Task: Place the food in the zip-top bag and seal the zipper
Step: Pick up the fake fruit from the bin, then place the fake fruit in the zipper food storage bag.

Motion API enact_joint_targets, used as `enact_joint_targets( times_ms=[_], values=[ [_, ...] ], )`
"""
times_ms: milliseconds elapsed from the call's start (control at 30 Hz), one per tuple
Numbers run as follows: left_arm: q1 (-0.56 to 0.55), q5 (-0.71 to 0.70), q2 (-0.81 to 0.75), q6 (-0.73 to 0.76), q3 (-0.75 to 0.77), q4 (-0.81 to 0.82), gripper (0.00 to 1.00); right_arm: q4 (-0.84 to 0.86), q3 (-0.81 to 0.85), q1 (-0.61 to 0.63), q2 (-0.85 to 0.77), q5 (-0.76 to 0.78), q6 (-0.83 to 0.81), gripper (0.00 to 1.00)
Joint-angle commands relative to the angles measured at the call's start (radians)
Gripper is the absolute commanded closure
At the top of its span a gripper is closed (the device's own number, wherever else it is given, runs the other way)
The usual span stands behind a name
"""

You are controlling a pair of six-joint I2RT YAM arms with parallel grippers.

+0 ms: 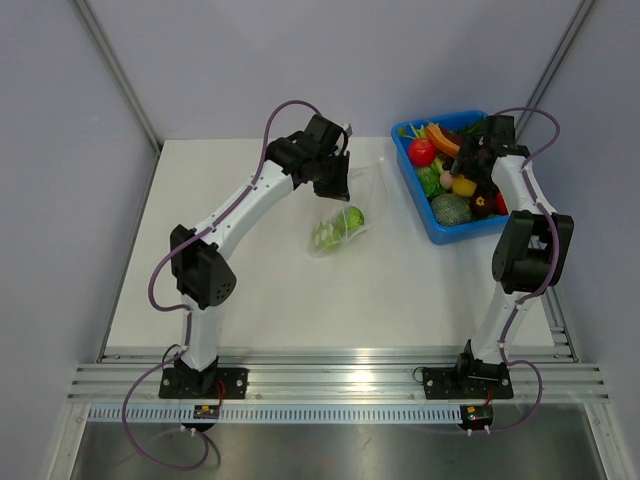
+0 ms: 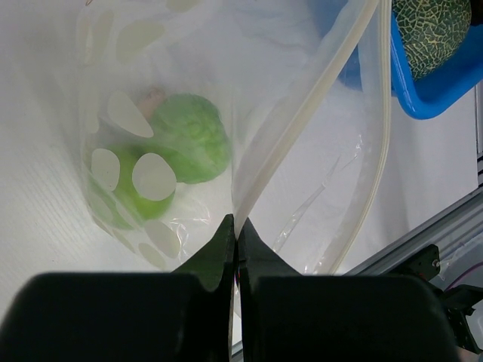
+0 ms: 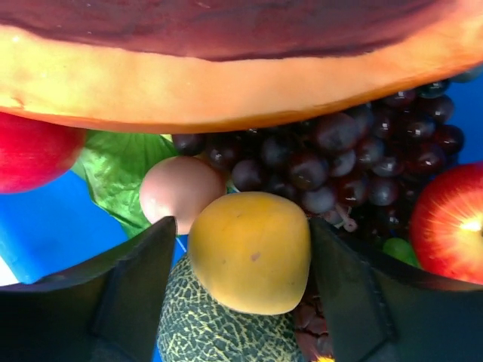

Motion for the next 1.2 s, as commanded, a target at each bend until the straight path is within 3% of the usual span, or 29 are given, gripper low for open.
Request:
enact_joint_targets(
  times_ms=[0, 100, 133, 233, 600, 933, 1167],
  values=[
    [0.004, -0.002, 0.017, -0.003, 0.068, 0.018, 1.00, -0.031, 0.072, -0.001, 0.010, -0.059, -0.006, 0.24],
    [0.004, 0.004, 0.038, -0.009, 0.113, 0.003, 1.00, -0.033, 0.066, -0.001, -0.010, -0.067, 0.000, 0.44],
    [0.004, 0.004, 0.038, -0.014, 0.111, 0.010, 1.00, -0.028, 0.055, -0.001, -0.022, -0.067, 0.006, 0.55],
    [0.003, 0.003, 0.032, -0.018, 0.103, 0.014, 1.00, -0.008, 0.018, -0.001, -0.079, -0.058, 0.018, 0.64],
    [0.003, 0.007, 0.043, -0.047, 0.088, 0.029, 1.00, 0.006, -0.031, -0.001, -0.254, -0.073, 0.043, 0.66],
    [0.003, 0.016, 0.069, -0.049, 0.133, 0.007, 1.00, 0.021, -0.088, 0.010, -0.416, -0.182, 0.084, 0.66],
    [0.004, 0.021, 0.069, -0.057, 0.132, 0.014, 1.00, 0.016, -0.109, 0.113, -0.531, -0.194, 0.104, 0.66]
  ],
)
